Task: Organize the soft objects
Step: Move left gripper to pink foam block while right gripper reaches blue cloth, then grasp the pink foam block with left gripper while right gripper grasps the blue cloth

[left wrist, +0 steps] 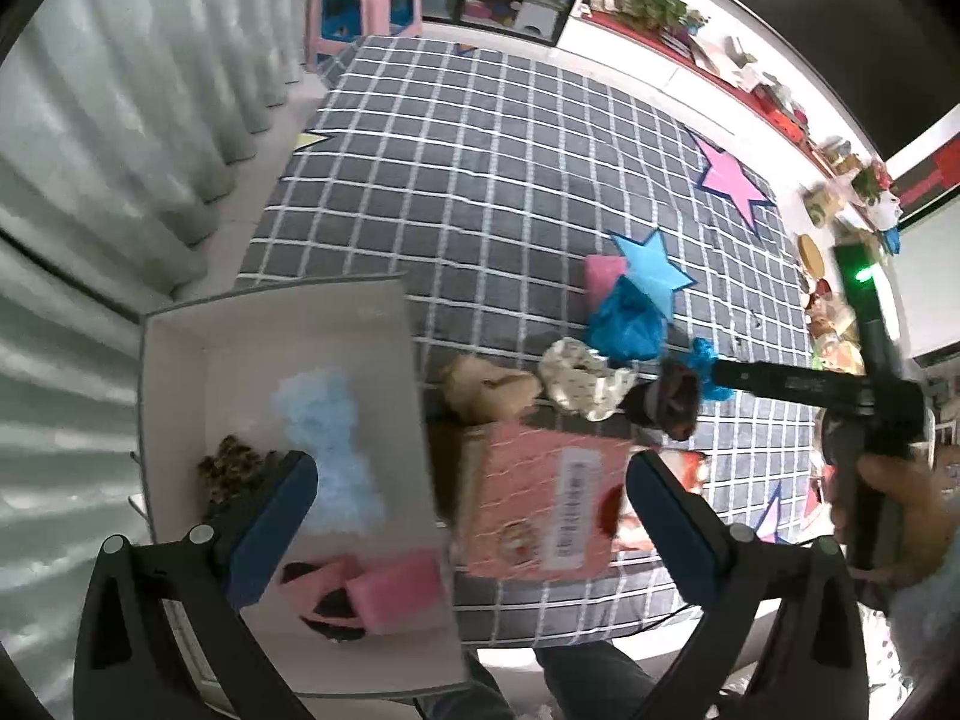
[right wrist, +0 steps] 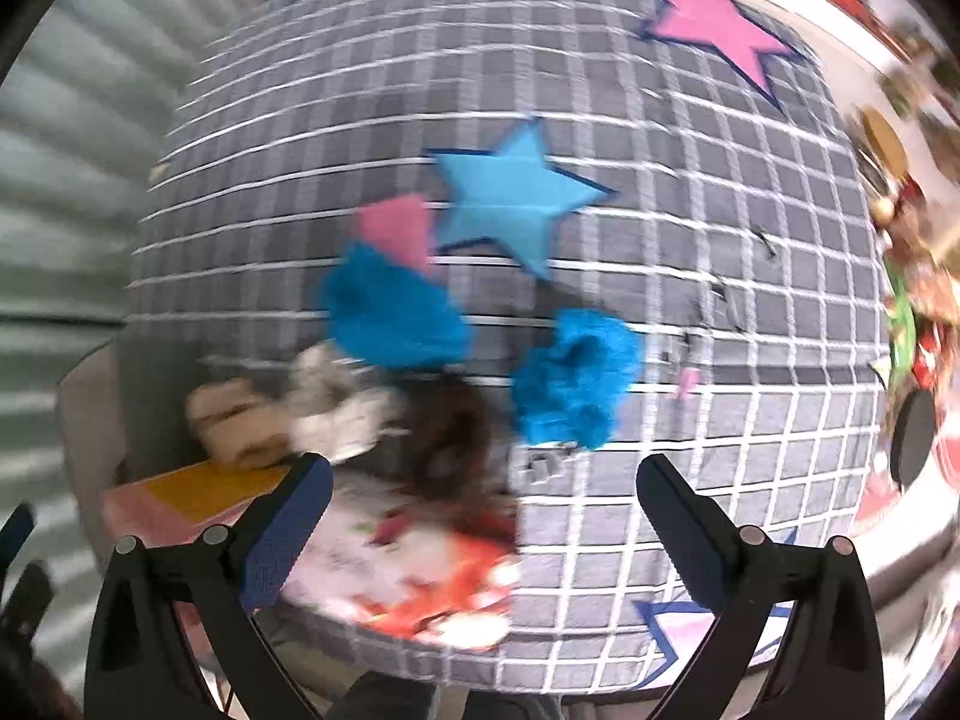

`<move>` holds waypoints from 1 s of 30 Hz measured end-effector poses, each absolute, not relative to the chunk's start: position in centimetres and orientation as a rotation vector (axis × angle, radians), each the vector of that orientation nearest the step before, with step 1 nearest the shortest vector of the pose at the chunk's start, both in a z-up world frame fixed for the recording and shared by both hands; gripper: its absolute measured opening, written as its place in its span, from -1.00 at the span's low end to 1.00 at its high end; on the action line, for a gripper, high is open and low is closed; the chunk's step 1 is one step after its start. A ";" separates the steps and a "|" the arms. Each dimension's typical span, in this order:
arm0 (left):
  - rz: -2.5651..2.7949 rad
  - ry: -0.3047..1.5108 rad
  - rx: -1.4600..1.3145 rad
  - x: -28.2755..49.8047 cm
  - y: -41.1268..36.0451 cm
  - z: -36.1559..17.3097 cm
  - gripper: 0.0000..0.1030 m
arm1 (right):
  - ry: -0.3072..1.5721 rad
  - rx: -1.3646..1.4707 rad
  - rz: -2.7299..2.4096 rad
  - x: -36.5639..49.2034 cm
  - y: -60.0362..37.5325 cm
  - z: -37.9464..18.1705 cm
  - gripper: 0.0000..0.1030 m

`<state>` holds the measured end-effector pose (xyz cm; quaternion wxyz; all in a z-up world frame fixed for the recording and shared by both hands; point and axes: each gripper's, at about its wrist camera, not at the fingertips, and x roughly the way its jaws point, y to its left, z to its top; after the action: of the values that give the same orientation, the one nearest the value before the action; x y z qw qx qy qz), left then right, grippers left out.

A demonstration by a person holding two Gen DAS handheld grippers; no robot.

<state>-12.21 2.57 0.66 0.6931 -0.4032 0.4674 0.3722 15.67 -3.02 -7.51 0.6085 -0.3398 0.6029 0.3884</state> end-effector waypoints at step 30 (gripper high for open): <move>0.843 1.385 -0.960 11.2 11.5 -12.6 0.99 | 1.517 -0.756 0.948 20.9 -6.0 -17.0 -0.38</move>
<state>11.21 11.53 -12.55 0.5878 -0.4122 0.5946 0.3618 20.89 -5.97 -16.96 0.5646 -0.3212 0.6448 0.4028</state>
